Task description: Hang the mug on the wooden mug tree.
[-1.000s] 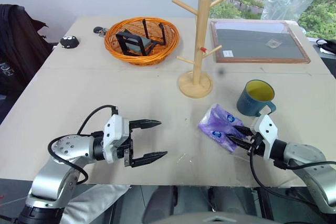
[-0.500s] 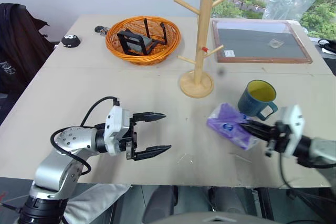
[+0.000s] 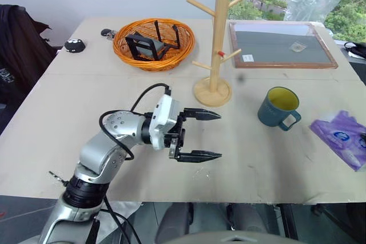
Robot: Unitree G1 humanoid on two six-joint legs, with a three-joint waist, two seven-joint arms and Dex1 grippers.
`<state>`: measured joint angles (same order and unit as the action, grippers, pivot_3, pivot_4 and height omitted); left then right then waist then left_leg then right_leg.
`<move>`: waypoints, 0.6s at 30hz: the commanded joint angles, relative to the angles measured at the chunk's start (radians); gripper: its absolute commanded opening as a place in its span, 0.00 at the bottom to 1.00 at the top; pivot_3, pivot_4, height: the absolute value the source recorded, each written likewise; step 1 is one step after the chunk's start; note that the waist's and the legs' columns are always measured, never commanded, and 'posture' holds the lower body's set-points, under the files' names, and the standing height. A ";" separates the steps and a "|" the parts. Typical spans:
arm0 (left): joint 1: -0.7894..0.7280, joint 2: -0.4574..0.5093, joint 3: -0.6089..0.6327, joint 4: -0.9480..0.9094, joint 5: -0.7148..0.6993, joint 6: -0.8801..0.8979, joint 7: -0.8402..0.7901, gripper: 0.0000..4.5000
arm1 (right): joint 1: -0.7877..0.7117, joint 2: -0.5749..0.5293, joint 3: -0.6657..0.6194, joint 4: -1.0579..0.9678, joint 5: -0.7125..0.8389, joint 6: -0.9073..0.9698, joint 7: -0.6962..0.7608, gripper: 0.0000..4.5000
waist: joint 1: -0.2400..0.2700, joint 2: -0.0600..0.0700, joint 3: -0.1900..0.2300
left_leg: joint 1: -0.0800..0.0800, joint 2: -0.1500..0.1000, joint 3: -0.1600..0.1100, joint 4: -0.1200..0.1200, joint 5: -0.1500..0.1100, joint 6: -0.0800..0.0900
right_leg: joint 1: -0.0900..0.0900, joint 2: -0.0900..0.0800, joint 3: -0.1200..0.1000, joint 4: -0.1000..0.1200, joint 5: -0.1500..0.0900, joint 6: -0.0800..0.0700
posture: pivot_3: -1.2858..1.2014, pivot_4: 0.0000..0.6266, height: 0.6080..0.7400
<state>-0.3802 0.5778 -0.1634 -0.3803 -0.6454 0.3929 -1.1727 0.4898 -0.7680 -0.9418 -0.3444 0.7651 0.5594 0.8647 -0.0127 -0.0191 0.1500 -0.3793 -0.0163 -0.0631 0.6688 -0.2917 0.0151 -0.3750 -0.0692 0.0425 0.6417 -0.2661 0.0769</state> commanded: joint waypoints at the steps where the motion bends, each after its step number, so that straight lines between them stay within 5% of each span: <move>1: -0.023 -0.014 -0.012 0.002 0.021 0.006 0.017 1.00 | -0.063 0.037 0.084 0.096 -0.145 -0.123 -0.081 0.01 | -0.005 0.003 0.000 | 0.000 0.000 0.001 0.000 0.000 0.000 | 0.000 0.000 0.001 0.001 0.000 0.000 | 0.52 0.24 1.00; 10: -0.013 -0.015 -0.025 -0.002 0.092 0.037 0.090 1.00 | 0.008 0.087 0.017 0.009 -0.102 -0.126 -0.064 0.92 | 0.006 0.008 0.001 | -0.001 0.001 -0.001 -0.001 0.000 0.000 | -0.001 -0.001 0.000 0.000 0.000 0.000 | 0.52 0.24 1.00; 15: -0.004 -0.024 -0.042 0.005 0.150 0.054 0.156 1.00 | 0.082 0.108 0.030 -0.233 0.094 0.013 -0.097 0.92 | 0.000 0.008 0.001 | 0.000 0.002 -0.002 -0.001 0.000 0.000 | 0.000 -0.001 0.000 0.000 0.000 0.000 | 0.52 0.24 1.00; 18: 0.010 -0.030 -0.055 0.008 0.190 0.042 0.186 1.00 | 0.016 0.153 0.180 -0.317 0.048 0.024 -0.225 0.92 | -0.003 0.005 0.000 | 0.000 0.002 -0.002 -0.001 0.000 0.000 | 0.000 0.000 0.000 0.001 0.000 0.000 | 0.52 0.24 1.00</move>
<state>-0.3749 0.5527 -0.2084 -0.3610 -0.4819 0.4499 -1.0081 0.5330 -0.6326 -0.8287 -0.6140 0.8321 0.5759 0.7110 -0.0155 -0.0138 0.1500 -0.3791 -0.0145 -0.0647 0.6681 -0.2917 0.0150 -0.3755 -0.0698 0.0428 0.6424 -0.2662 0.0768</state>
